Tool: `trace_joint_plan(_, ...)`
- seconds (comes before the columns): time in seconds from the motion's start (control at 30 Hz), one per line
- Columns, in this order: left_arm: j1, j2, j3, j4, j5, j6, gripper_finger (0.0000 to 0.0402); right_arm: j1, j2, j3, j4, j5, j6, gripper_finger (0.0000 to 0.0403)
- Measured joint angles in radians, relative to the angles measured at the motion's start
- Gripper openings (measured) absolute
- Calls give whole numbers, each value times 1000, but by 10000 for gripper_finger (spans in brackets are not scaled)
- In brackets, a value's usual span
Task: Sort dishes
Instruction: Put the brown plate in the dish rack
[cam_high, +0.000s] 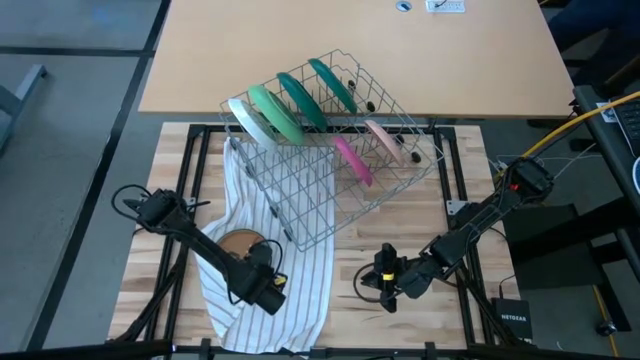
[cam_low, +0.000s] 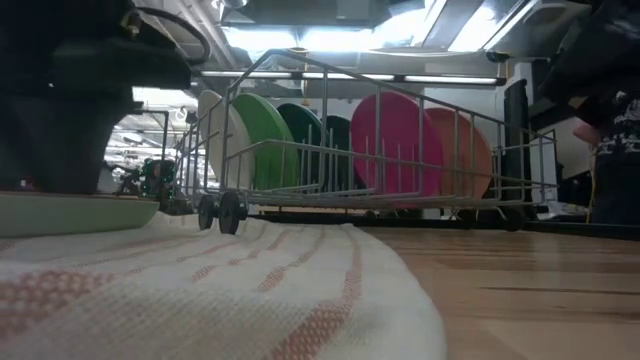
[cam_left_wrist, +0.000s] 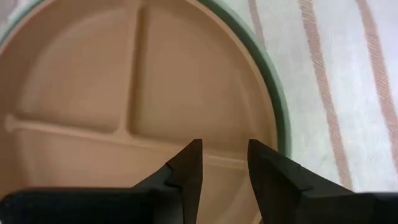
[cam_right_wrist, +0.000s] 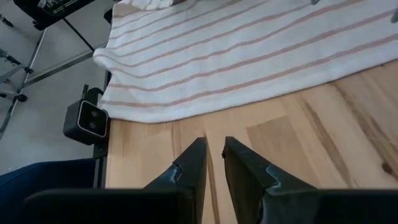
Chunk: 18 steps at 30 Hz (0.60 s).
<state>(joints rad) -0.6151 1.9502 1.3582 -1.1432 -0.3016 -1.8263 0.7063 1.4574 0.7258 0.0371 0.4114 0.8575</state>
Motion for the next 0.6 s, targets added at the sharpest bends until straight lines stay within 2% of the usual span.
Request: trace_joint_plan(0.6, -22, -29, 0, 16, 94, 19, 117, 0, 0, 0, 0, 43, 1, 62)
